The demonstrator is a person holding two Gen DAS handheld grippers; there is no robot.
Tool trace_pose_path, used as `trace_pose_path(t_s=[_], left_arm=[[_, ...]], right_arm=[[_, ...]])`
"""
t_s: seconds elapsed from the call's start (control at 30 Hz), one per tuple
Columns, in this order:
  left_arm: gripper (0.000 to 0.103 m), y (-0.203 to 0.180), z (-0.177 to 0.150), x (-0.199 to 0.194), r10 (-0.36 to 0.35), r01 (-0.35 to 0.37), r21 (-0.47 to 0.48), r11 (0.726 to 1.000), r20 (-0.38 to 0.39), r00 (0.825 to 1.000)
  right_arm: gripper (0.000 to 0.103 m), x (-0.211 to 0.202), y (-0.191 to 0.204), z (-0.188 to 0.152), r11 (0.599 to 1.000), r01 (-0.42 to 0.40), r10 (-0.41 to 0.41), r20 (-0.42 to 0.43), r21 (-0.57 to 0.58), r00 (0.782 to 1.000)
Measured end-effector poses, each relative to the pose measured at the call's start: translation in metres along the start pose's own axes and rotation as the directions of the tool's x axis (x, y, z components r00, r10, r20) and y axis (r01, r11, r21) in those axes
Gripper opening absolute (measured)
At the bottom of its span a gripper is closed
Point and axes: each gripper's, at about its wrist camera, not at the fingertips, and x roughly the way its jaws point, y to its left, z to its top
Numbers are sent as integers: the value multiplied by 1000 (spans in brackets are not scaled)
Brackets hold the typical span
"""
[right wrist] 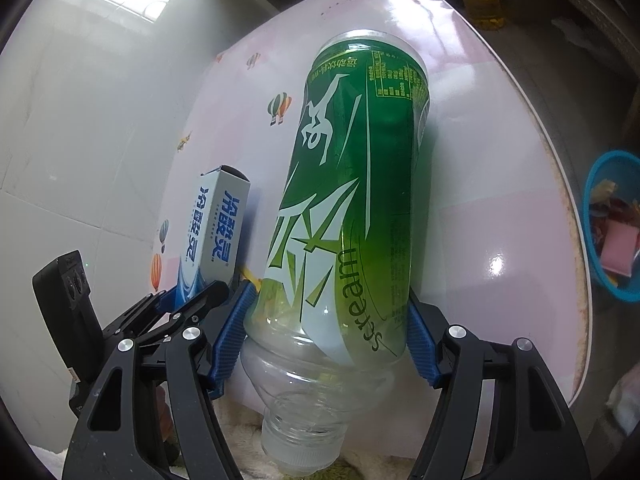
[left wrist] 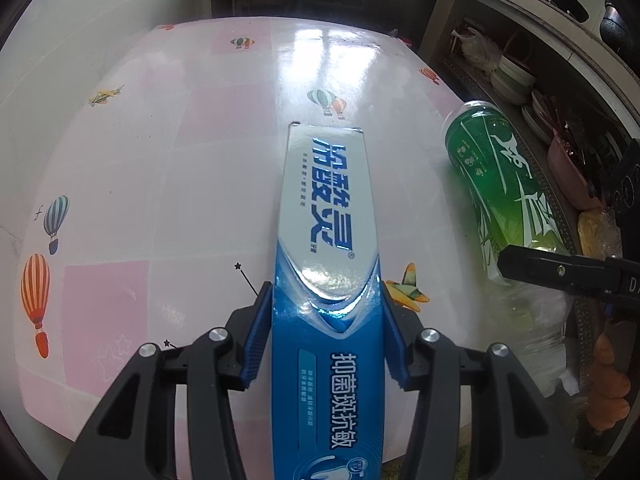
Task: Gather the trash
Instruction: 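Lift the green bottle and toothpaste box off the table with both tools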
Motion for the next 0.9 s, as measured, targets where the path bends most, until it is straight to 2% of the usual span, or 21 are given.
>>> trace_pose_path(t_s=[0.33, 0.9], left_arm=[[48, -4, 0, -4, 37, -37, 13, 999, 18, 999], [48, -14, -1, -27, 68, -72, 45, 996, 87, 994]], right_arm=[[66, -3, -1, 0, 1000, -5, 5, 2, -6, 1000], [65, -23, -2, -4, 999, -32, 34, 55, -20, 998]])
